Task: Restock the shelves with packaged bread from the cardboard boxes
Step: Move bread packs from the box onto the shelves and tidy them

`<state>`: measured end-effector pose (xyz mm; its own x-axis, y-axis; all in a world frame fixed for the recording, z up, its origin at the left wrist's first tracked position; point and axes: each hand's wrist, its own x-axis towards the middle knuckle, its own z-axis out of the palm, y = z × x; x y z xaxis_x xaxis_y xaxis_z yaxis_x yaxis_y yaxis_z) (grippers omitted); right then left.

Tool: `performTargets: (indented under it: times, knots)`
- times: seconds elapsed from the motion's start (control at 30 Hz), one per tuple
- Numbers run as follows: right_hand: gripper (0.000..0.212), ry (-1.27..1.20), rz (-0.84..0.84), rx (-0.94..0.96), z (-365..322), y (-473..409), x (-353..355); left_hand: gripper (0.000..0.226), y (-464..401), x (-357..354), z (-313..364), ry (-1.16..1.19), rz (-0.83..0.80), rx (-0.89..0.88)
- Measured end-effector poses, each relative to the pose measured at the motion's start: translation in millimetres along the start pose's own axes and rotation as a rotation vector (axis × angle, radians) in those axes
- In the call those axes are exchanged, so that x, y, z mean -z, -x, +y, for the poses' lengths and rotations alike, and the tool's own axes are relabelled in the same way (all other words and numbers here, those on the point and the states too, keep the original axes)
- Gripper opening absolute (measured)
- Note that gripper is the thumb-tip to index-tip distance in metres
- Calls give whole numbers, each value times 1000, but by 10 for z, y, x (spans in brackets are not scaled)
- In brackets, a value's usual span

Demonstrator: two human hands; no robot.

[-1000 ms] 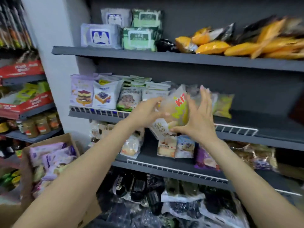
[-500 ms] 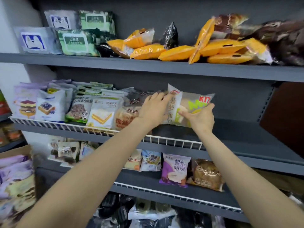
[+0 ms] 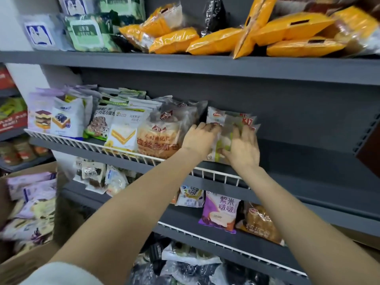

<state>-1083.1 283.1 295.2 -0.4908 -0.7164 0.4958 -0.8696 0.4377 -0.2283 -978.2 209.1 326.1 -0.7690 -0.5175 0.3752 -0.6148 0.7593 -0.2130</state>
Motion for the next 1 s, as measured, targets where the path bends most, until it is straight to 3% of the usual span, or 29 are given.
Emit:
performTargets:
  times: [0.23, 0.43, 0.53, 0.73, 1.0]
  knots:
    - [73, -112, 3, 96, -183, 93, 161, 55, 157, 117, -93, 208, 152, 69]
    - [29, -566, -27, 213, -999, 424, 244, 21, 856, 61, -671, 448, 316, 199]
    - [19, -656, -140, 293, -1561, 569, 31, 20, 1307, -13, -1125, 507, 229, 343]
    - [22, -638, -446, 363, -2860, 926, -592, 19, 2376, -380, -2322, 484, -7, 609]
    - [20, -539, -799, 396, -4686, 1495, -1933, 18, 3810, -1200, -3998, 521, -223, 913]
